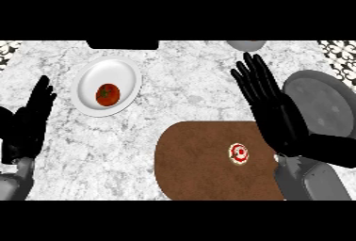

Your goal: Pick the cupcake from the cutting board and place it in the pan

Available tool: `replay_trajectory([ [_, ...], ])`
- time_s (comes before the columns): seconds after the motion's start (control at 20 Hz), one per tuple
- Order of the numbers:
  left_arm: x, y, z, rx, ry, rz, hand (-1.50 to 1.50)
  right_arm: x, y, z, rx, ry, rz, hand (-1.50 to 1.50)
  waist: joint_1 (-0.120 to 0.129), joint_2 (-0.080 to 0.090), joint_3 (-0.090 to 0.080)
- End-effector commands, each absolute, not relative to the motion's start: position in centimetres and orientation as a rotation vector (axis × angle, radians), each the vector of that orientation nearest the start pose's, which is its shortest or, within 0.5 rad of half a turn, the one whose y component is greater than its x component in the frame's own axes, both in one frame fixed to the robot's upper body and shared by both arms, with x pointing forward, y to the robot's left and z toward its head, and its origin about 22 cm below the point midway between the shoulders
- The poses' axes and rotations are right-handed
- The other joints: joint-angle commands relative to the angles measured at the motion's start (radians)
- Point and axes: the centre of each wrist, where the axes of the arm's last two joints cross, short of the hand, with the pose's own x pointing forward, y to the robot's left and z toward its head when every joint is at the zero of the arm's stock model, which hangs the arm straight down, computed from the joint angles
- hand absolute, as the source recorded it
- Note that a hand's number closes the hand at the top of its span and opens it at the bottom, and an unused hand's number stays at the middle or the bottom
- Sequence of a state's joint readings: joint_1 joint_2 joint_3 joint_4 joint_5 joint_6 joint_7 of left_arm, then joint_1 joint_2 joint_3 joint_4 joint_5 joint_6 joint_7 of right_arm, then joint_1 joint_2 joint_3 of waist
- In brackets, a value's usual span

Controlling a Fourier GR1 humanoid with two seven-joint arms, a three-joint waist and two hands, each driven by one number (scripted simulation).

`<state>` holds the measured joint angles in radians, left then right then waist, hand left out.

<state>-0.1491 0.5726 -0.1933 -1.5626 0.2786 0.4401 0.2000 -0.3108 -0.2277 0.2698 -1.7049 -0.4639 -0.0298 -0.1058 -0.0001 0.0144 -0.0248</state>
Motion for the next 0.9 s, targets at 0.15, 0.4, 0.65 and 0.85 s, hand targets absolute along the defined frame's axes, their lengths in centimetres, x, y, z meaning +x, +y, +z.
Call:
replay_trajectory([
  [0.15,26.7,24.2,6.2,0.148,-1.654,-0.095,0.0,30.4,-19.6,11.4,0.858,-1.865,0.483,1.5,0.018,-0.005,0.026],
  [0.4,24.8,19.5,4.1,-0.053,-1.703,-0.111,0.0,30.6,-30.0,8.4,0.503,-1.783,0.575,-1.5,-0.009,0.0,0.027],
  [0.65,25.3,21.6,2.7,-0.066,-1.693,-0.152,0.0,31.0,-36.0,8.9,0.559,-1.798,0.794,-1.5,0.006,-0.006,0.027],
  [0.85,23.7,19.2,0.6,-0.094,-1.691,-0.145,0.0,33.6,-37.5,12.4,0.438,-1.852,0.96,-1.5,0.023,-0.005,0.026],
])
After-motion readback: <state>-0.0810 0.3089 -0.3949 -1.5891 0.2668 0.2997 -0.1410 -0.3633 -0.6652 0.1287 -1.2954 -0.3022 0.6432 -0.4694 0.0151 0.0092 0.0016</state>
